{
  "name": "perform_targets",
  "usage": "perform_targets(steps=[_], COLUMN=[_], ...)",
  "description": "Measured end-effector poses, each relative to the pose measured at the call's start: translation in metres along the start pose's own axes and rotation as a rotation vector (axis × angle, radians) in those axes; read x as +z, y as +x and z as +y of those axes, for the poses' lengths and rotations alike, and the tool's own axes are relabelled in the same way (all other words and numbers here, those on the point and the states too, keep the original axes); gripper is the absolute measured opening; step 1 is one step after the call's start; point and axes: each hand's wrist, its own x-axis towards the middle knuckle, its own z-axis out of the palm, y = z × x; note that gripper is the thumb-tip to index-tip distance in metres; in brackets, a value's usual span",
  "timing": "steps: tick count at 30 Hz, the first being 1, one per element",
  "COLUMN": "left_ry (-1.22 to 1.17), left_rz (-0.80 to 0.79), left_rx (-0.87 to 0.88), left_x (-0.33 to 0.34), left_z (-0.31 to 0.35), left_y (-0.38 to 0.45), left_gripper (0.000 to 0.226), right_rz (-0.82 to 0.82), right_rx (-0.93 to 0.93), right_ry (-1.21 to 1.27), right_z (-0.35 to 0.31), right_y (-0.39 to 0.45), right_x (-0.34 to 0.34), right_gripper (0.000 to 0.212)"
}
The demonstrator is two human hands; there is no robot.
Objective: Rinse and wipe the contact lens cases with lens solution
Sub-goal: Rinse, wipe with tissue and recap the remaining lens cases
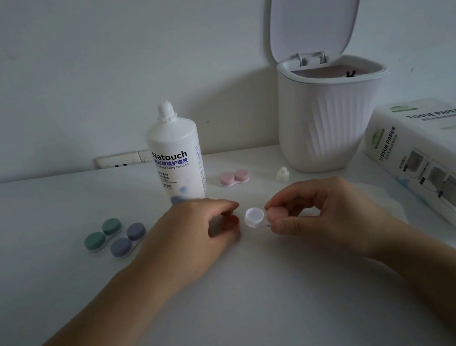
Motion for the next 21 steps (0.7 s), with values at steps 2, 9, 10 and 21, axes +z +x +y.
perform_targets(steps=[2,9,10,21], left_ry=[0.006,-0.145,-0.171,-0.666], left_rz=[0.016,0.092,0.105,0.173], left_rx=[0.008,0.108,0.126,0.12], left_x=[0.001,-0.003,-0.004,-0.004], left_z=[0.001,-0.002,0.0,0.012], left_y=[0.001,-0.001,-0.001,-0.003], left_gripper=[0.026,0.026,0.024,0.029], right_rz=[-0.003,-0.008,-0.009,-0.038], right_rx=[-0.001,0.005,0.008,-0.006], right_ry=[-0.013,-0.016,-0.014,-0.039], right_z=[0.0,0.0,0.0,-0.001], right_y=[0.0,0.0,0.0,0.0], right_x=[0.0,-0.003,-0.003,-0.001], right_gripper=[0.021,0.016,0.016,0.015])
